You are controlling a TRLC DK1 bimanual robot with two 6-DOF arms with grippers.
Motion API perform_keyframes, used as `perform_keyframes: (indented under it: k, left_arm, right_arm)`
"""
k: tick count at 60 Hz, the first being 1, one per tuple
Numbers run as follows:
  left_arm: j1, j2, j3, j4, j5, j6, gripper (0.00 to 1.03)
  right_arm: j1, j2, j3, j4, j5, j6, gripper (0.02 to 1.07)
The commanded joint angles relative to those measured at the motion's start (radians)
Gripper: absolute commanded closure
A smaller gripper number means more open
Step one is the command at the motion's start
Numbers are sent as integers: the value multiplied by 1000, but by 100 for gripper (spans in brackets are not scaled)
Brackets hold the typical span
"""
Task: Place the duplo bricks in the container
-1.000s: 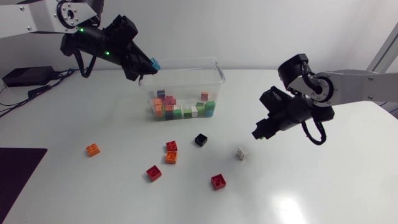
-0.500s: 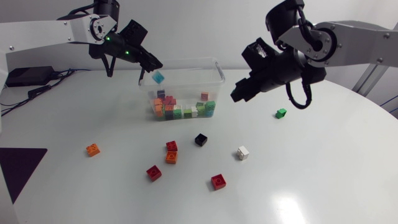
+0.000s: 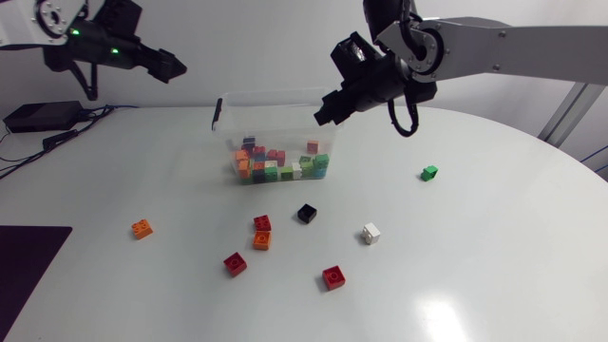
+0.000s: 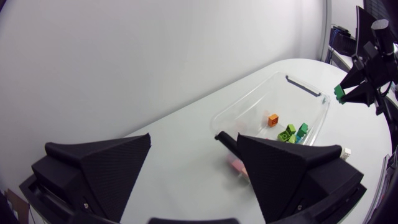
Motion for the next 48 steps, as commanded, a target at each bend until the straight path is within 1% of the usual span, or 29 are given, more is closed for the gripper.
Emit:
perform_keyframes:
  k: [1, 12, 23, 25, 27, 28, 30, 33, 35, 39, 41, 48]
  left_arm:
    - [34, -85, -106, -1, 3, 8, 5]
    - [93, -199, -291, 2, 13, 89, 5]
    - [149, -248, -420, 35, 15, 102, 5]
    - [149, -255, -446, 42, 15, 102, 5]
    - [151, -260, -473, 47, 13, 103, 5]
    - [152, -260, -482, 50, 13, 103, 5]
    - [165, -263, -505, 53, 13, 97, 5]
    - [171, -269, -528, 51, 12, 99, 5]
    - [174, -281, -555, 50, 9, 117, 5]
    - [191, -284, -575, 48, -2, 158, 5]
    - [198, -280, -572, 41, -5, 165, 5]
    - [231, -268, -563, -48, -51, 243, 5]
  right_arm:
    - [7, 59, 56, 28, -7, 24, 74]
    - [7, 134, 128, 70, -7, 36, 74]
    - [14, 197, 177, 136, -7, 44, 73]
    - [17, 209, 182, 153, -1, 47, 72]
    - [21, 223, 192, 165, 6, 45, 69]
    - [21, 234, 200, 167, 9, 45, 65]
    - [25, 254, 222, 167, 18, 45, 53]
    - [31, 283, 251, 167, 39, 41, 26]
    - [36, 289, 262, 163, 44, 34, 14]
    - [39, 278, 262, 162, 44, 28, 9]
    - [39, 266, 255, 162, 45, 28, 9]
    - [27, 205, 206, 163, 45, 25, 8]
